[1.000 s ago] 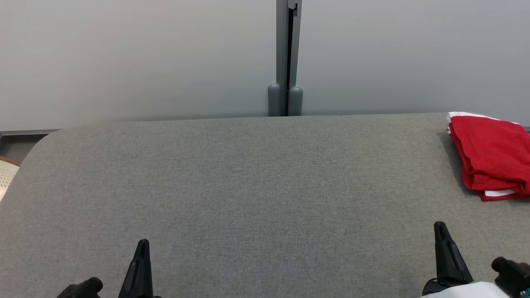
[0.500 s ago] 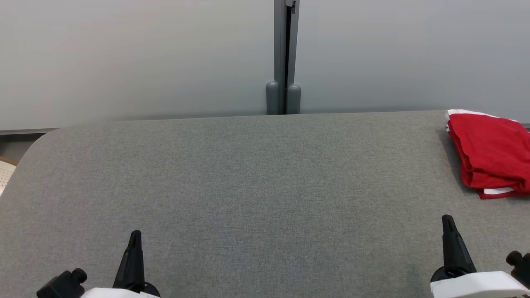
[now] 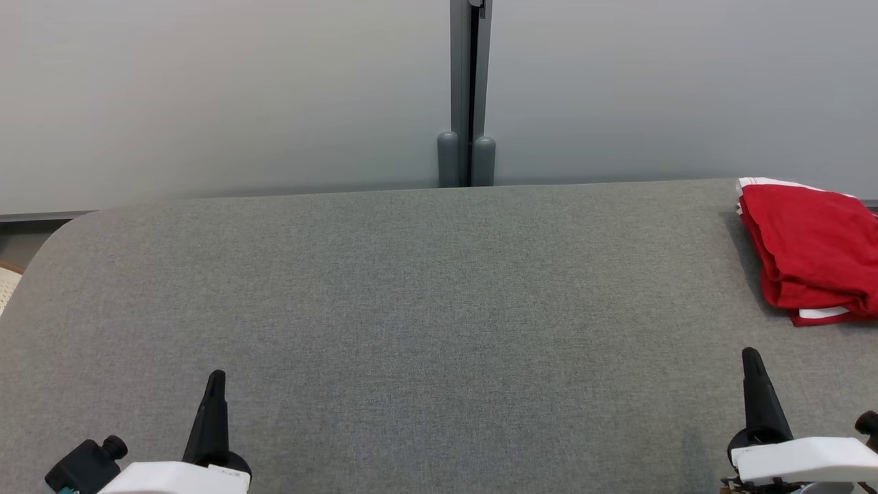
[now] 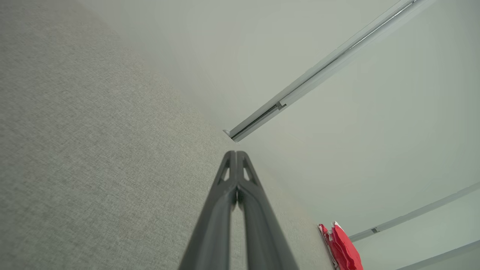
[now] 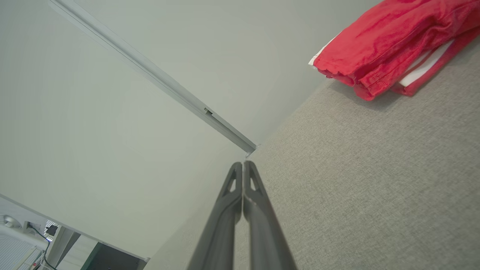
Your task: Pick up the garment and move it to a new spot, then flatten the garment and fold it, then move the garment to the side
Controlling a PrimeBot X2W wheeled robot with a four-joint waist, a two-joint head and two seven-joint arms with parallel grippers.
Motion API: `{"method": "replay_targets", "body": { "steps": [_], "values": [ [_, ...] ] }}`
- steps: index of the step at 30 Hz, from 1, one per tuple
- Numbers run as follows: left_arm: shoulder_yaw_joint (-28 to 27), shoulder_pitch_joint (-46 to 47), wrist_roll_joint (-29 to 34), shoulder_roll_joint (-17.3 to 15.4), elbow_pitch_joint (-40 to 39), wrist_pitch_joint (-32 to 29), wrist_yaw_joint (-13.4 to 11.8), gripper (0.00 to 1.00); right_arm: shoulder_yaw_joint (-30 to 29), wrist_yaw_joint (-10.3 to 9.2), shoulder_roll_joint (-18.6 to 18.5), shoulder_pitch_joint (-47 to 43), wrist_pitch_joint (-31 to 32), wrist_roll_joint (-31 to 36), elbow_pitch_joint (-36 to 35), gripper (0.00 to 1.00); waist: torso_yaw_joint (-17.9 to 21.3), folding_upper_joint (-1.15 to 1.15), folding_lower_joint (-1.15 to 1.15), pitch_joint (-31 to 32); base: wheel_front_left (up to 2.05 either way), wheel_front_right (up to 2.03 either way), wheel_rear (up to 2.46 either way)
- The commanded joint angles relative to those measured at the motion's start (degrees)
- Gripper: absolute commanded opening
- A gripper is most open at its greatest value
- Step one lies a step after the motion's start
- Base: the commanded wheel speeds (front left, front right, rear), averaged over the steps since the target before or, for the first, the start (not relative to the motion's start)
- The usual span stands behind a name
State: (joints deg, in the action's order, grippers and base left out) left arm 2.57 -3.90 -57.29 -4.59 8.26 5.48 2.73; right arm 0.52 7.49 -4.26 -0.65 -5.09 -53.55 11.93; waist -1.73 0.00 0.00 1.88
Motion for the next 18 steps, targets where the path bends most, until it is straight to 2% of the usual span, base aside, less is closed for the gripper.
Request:
{"method": "replay_targets", "body": {
  "steps": [1,18],
  "values": [
    [-0.6,2.1,-1.9,-0.4,-0.3,-0.3,0.5,0.0,-0.3,0.01,-0.4,1.5,0.5,-2.0,-0.5,0.0,0.0,0.0,0.0,0.0,0.0,0.0,0.0],
    [-2.1,4.4,-11.9,-0.5,1.3,-2.9,1.8,0.0,-1.5,0.01,-0.5,3.1,3.1,-12.9,0.2,0.0,0.4,0.0,0.0,-0.5,0.0,0.0,0.0]
  ]
}}
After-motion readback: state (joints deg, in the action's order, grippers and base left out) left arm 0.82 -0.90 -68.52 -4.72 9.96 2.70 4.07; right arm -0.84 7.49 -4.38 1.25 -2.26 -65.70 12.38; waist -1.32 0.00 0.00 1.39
